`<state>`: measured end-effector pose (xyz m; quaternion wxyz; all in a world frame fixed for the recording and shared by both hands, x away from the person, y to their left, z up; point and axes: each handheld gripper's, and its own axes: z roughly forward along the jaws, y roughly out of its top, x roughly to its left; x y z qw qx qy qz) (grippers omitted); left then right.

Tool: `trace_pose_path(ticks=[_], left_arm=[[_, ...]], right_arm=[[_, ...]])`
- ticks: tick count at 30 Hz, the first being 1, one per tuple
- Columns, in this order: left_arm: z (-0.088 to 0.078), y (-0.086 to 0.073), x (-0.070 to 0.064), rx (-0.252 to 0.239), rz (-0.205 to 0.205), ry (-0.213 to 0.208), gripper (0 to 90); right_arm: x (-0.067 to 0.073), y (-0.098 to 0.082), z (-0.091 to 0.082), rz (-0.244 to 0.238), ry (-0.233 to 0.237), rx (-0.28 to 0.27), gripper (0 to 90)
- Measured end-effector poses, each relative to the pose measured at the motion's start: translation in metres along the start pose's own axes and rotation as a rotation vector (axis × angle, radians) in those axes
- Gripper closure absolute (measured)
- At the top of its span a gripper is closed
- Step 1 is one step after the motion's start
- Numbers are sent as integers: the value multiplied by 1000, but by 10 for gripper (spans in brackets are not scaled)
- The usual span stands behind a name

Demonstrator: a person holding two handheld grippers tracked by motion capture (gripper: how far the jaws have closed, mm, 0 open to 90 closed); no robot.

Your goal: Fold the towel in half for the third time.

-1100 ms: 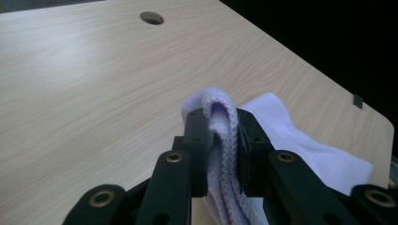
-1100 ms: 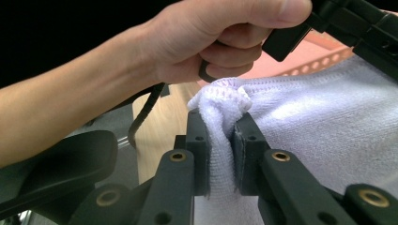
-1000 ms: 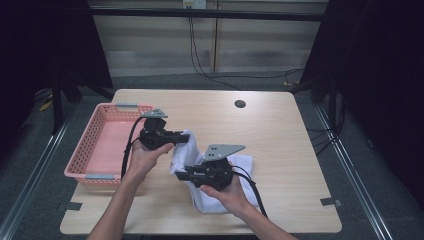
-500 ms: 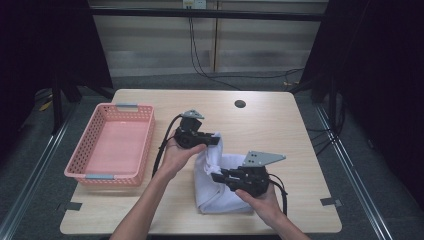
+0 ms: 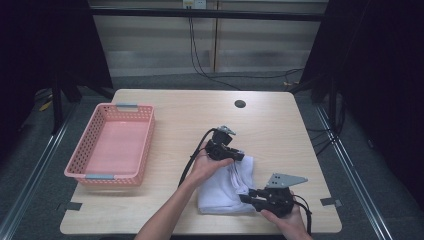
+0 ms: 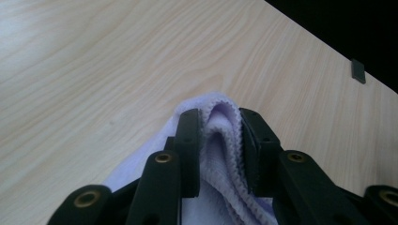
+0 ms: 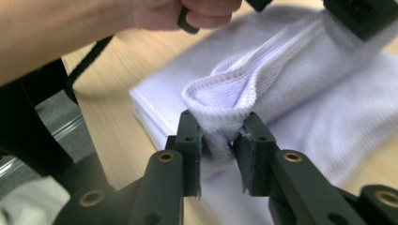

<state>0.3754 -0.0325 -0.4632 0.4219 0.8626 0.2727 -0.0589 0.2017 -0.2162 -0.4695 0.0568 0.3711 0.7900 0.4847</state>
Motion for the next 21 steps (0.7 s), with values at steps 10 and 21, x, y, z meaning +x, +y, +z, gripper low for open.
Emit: trace_pose_path(ticks=[10,21], left_arm=[[-36,1,-2,-140,11,10,489],[-87,-66,-15,-58,45,36,549]], right_arm=[[-17,3,-23,88,-30,12,348],[-66,60,19,54,-213,53,248]])
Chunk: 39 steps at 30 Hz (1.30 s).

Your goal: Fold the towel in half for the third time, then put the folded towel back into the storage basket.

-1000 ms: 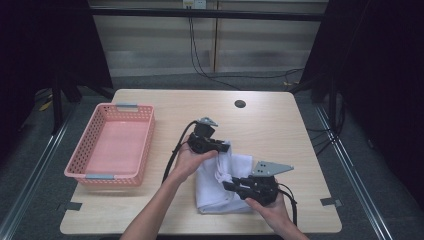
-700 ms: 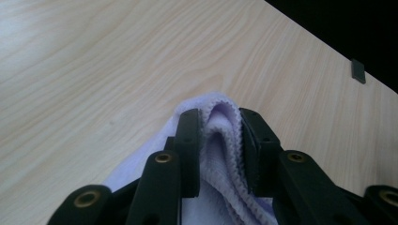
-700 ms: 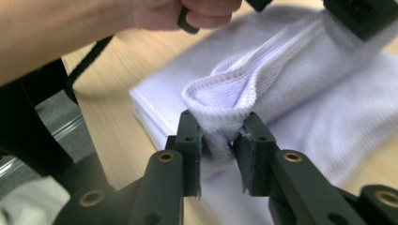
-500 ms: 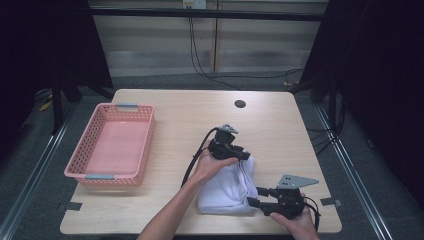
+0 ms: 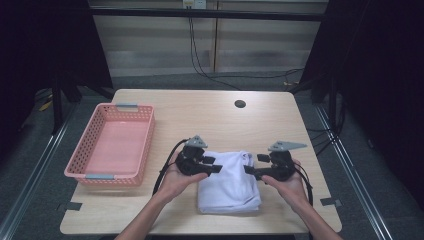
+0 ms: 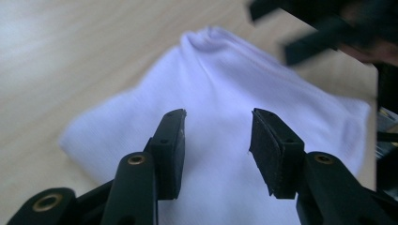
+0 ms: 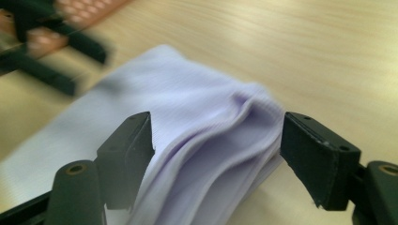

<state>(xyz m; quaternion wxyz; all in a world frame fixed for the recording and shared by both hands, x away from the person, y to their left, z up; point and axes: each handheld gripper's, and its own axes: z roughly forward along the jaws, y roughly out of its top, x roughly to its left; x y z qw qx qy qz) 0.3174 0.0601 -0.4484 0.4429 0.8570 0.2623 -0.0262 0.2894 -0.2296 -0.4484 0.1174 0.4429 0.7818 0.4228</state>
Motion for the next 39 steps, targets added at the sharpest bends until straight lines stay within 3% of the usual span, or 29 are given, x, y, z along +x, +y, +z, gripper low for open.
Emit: trace_pose_path(ticks=[3,4,5,7,10,11,13,14,16,18,21,23,29,32,33,34,39], left_arm=[[-3,-14,-9,7,12,-3,513],[-5,-18,-12,8,10,-3,497],[-9,-21,-14,18,20,5,480],[-17,-28,-18,28,32,18,463],[-28,-41,-19,23,0,32,431],[-31,-46,-19,25,-12,22,416],[-32,-57,-19,3,-54,9,408],[-31,-61,-19,32,-58,0,393],[-28,-69,-23,63,-43,0,359],[-24,-74,-27,97,-6,-1,338],[-20,-77,-28,112,-12,0,303],[-19,-77,-27,122,-18,-1,284],[-14,-78,-27,131,-24,-3,259],[-9,-75,-30,141,10,5,260],[-7,-75,-31,143,16,-11,257],[-4,-74,-31,162,21,3,254],[0,-72,-31,160,37,12,269]], right_arm=[[-12,14,24,1,-8,43,258],[-16,16,31,-9,-40,52,277],[-20,15,36,8,-33,62,326],[-27,10,41,20,-50,72,395],[-38,-5,44,58,-85,104,469],[-42,-10,45,60,-66,99,492],[-44,-14,46,49,-63,91,470],[-44,-14,47,43,-60,87,463],[-43,-12,47,18,-65,72,391],[-43,-8,47,7,-34,66,318],[-42,2,45,-19,-20,59,209],[-43,6,44,3,10,34,206],[-44,1,56,-8,55,87,184],[-43,-2,62,-15,53,105,166],[-42,-3,63,-22,48,115,161],[-42,-4,65,-30,42,124,158],[-40,-7,70,-43,54,136,167]])
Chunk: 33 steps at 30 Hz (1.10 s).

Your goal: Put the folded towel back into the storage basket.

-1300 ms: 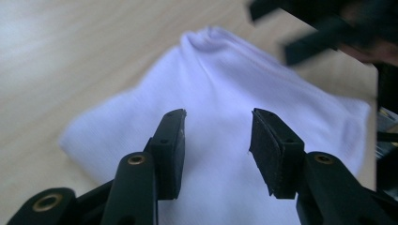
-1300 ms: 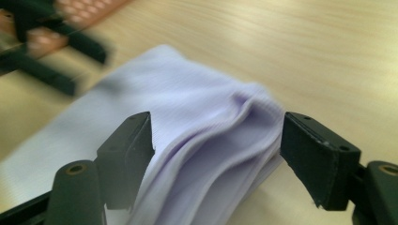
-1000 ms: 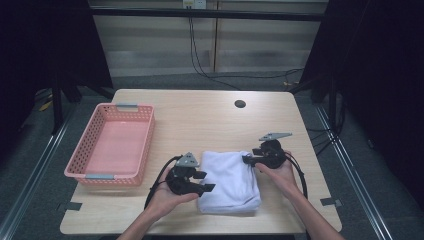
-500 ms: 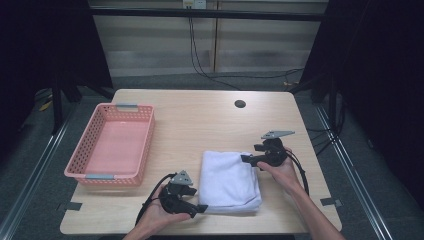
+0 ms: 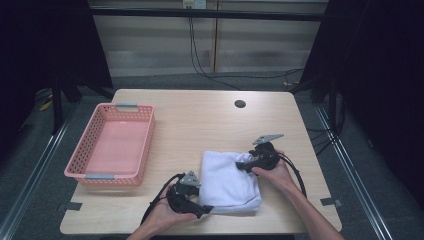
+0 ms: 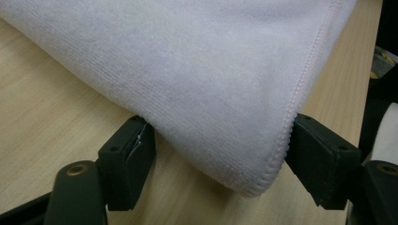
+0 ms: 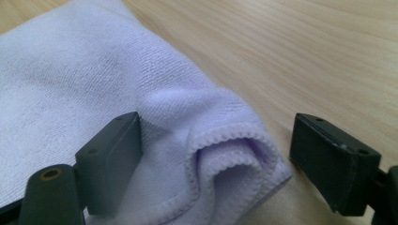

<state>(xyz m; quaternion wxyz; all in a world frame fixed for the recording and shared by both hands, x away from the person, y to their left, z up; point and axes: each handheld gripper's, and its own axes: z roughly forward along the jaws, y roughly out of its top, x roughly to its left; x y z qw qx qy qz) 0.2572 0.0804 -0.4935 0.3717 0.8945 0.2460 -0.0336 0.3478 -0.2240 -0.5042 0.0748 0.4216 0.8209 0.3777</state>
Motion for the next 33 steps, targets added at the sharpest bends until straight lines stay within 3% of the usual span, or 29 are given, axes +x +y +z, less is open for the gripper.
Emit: trace_pose_path(ticks=[2,3,7,9,12,17,21,25,27,31,33], left_arm=[[0,1,0,3,21,11,296],[0,1,0,0,12,21,321],[1,1,-1,-3,50,23,492],[1,2,-1,7,46,13,573],[0,2,1,12,28,-3,650],[-1,3,5,10,6,-31,691],[-3,3,7,-3,-12,-47,704],[-6,4,8,-21,-26,-51,714],[-10,5,6,-30,-19,-52,716],[-17,9,4,-78,-22,-68,718],[-19,11,5,-102,-58,-85,718]], right_arm=[[-1,0,0,0,12,0,175],[-2,0,0,-2,16,0,175],[1,1,-1,-12,36,15,247],[3,1,-1,-13,35,14,264],[6,0,-1,-27,68,9,389],[10,0,0,-25,82,12,507],[9,0,0,-15,126,12,635],[12,1,-2,-20,114,4,679],[11,1,-3,2,121,-9,693],[14,6,-8,-8,108,-9,705],[15,9,-11,-11,107,-20,707]])
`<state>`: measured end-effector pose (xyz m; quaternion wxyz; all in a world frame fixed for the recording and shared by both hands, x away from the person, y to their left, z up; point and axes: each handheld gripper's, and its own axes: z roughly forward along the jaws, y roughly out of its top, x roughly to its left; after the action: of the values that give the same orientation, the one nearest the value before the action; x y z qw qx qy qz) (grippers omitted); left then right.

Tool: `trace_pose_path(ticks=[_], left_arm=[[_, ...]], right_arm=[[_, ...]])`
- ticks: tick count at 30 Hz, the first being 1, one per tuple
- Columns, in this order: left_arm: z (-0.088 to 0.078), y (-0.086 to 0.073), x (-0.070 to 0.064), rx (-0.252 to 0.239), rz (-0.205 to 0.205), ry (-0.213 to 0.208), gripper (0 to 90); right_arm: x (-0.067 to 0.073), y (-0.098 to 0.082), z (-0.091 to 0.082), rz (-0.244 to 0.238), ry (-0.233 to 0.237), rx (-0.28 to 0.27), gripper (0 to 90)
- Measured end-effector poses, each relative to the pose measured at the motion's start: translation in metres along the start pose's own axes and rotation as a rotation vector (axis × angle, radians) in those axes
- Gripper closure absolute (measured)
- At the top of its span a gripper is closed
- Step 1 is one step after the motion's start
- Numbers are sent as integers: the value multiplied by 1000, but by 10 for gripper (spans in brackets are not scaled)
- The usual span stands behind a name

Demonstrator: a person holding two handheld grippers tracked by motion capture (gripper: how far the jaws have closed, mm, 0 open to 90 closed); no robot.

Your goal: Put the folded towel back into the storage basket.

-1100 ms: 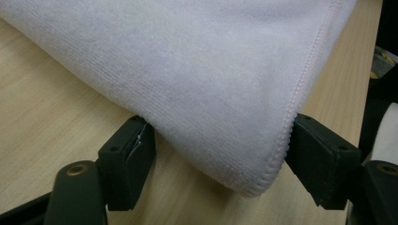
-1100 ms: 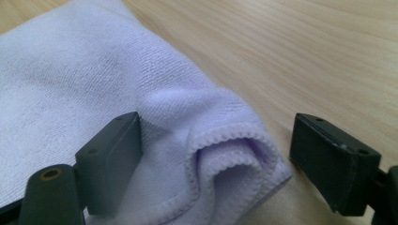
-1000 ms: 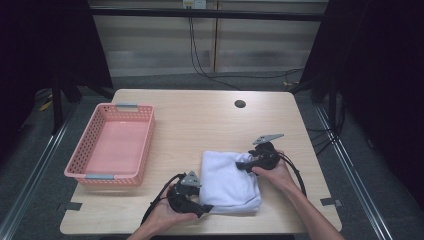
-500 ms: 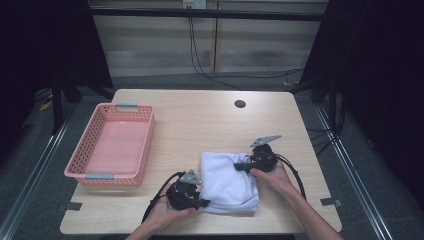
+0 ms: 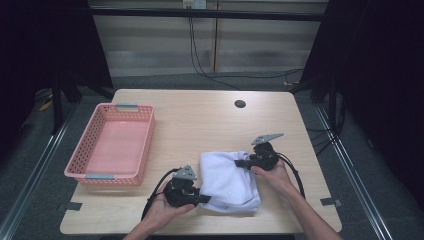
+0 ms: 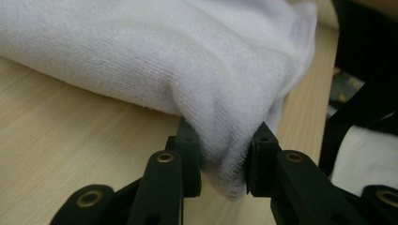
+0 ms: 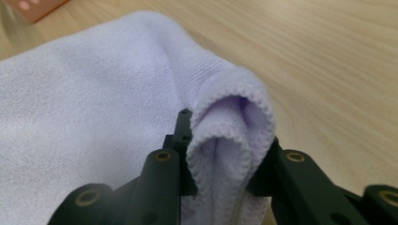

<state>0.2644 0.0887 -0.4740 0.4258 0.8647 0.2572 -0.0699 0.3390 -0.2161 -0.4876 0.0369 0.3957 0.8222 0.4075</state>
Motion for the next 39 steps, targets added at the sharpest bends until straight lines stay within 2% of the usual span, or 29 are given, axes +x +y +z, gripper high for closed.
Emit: trace_pose_path(ticks=[2,4,5,7,9,13,16,17,22,26,35,39], left_arm=[[-2,4,-1,-7,21,7,719],[-5,8,0,-29,1,-7,719],[-6,10,-1,-36,11,4,720],[-9,14,-2,-57,17,-2,718],[-13,18,-4,-71,29,22,714],[-23,23,-4,-89,48,20,713],[-31,25,0,-113,40,17,714],[-36,26,2,-126,36,25,714],[-47,27,6,-149,44,24,716],[-54,28,6,-153,59,47,716],[-75,33,12,-216,38,64,721],[-81,31,14,-216,35,84,723]], right_arm=[[-1,2,-5,4,2,-13,709],[-3,5,-9,7,0,-19,709],[-3,7,-12,9,0,-26,710],[-5,11,-17,10,4,-47,710],[-6,15,-21,14,14,-64,709],[-5,24,-25,10,26,-86,709],[-2,30,-27,-5,24,-86,709],[0,37,-28,-11,27,-94,709],[3,49,-25,-15,49,-106,710],[6,59,-24,-20,51,-103,710],[9,82,-23,-40,67,-133,713],[11,92,-18,-42,81,-132,713]])
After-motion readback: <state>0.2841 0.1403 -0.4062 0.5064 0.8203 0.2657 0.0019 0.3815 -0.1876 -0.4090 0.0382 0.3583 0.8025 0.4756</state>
